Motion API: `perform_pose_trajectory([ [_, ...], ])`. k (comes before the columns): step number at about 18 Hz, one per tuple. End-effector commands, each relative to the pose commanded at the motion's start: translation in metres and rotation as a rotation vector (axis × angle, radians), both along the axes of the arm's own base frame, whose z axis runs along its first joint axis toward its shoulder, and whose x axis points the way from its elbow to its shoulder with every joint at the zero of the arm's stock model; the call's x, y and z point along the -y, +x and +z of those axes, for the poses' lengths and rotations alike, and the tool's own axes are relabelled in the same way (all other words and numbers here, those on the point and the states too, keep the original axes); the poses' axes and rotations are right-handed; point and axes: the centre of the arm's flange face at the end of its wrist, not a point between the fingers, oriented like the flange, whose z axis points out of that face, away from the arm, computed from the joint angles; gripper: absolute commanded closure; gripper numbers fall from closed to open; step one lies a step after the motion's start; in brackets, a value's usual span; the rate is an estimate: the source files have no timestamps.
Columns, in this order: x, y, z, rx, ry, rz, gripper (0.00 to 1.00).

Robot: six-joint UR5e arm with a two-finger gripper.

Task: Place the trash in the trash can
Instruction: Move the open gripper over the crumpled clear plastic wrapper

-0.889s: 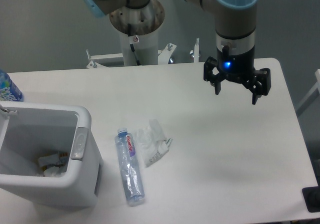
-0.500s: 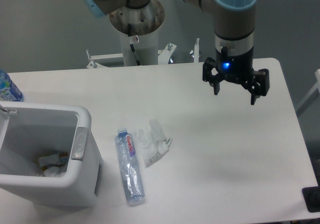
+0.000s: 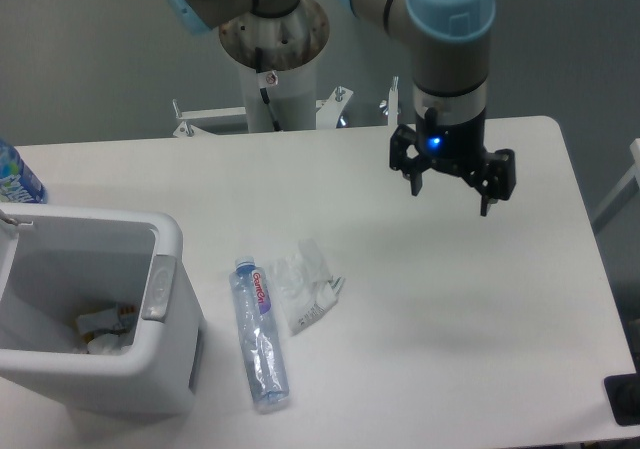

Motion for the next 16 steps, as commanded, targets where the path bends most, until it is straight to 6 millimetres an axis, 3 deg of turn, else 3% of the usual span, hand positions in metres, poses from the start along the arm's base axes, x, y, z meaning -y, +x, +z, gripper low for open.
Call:
perform_pose_trajectory([
  [3, -0.01, 0.025, -0.038, 0.064, -0.031, -0.007, 0.0],
  [12, -0.057, 0.056, -0.123, 0.201, -0.091, 0.062, 0.0],
  [16, -0.074, 0.069, -0.133, 0.242, -0.065, 0.102, 0.0],
])
